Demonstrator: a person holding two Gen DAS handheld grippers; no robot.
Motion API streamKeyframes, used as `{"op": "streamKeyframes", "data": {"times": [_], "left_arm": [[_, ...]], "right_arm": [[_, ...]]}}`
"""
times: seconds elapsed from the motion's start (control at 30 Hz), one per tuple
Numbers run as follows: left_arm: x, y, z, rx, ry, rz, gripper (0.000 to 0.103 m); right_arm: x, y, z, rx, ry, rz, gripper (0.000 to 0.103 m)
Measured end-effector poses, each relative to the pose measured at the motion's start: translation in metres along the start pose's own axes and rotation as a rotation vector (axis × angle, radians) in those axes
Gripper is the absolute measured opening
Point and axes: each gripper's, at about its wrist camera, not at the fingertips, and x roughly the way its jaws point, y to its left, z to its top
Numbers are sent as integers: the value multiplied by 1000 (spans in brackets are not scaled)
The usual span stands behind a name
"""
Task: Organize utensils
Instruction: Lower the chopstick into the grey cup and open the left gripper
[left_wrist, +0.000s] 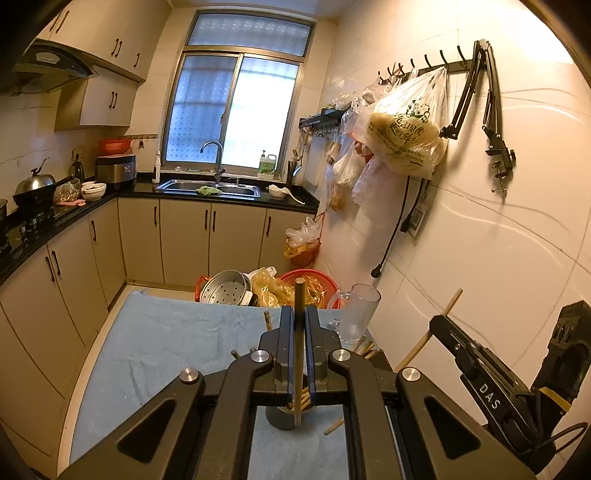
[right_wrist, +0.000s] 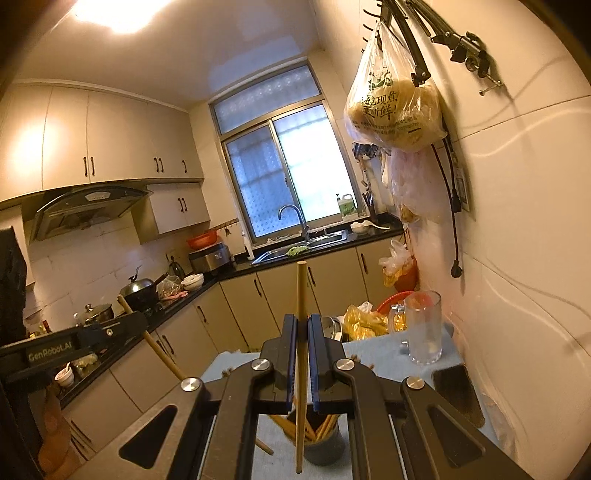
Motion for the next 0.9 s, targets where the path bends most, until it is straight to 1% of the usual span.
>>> {"op": "streamKeyframes", "data": {"times": [0.17, 0.3, 0.6, 0.9], "left_arm": [[16, -1, 5, 5, -9, 11, 5], [33, 0, 7, -1, -2, 1, 6], [63, 3, -6, -7, 8, 7, 6], [77, 2, -21, 13, 46, 9, 6]], "right_arm": [[21, -4, 3, 9, -11, -22, 7], [36, -4, 5, 3, -17, -35, 7], [61, -8, -9, 17, -4, -64, 7], [74, -11, -22, 17, 18, -67, 7]]}}
